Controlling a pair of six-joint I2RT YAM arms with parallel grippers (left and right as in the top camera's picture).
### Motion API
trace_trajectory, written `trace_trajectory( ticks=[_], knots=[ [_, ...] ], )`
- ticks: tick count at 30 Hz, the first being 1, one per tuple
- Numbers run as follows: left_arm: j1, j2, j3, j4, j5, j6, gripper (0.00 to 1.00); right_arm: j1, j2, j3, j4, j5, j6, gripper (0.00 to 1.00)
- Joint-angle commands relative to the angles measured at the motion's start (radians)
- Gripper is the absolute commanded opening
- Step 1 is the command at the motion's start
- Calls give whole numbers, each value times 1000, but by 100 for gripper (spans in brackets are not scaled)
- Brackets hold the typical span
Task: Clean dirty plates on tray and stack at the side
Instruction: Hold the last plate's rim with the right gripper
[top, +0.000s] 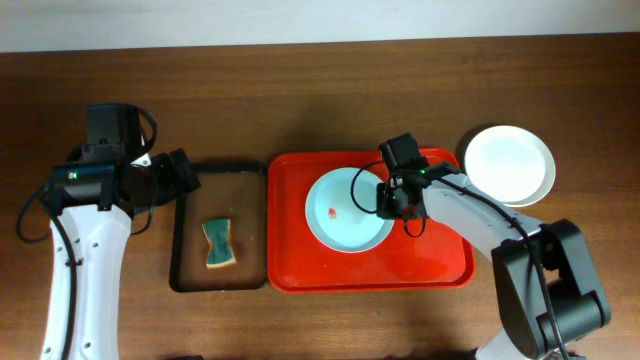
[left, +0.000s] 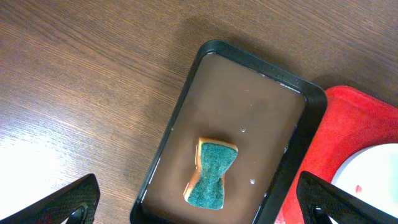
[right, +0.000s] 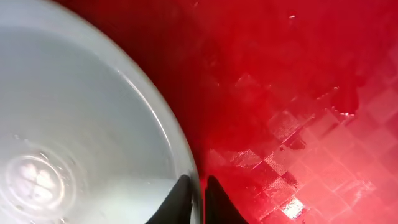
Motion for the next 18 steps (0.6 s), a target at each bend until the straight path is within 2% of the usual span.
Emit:
trace_trajectory(
  ticks=[1,6,18],
  knots=[
    [5,-2,3,0,-8,-13,99,0,11,-8,-4,-45,-9,4],
    [5,-2,3,0,-8,-13,99,0,11,-8,-59,-182,-8,4],
    [5,-2,3,20,-6,-14,99,0,11,-8,-59,-125,-13,4]
  ],
)
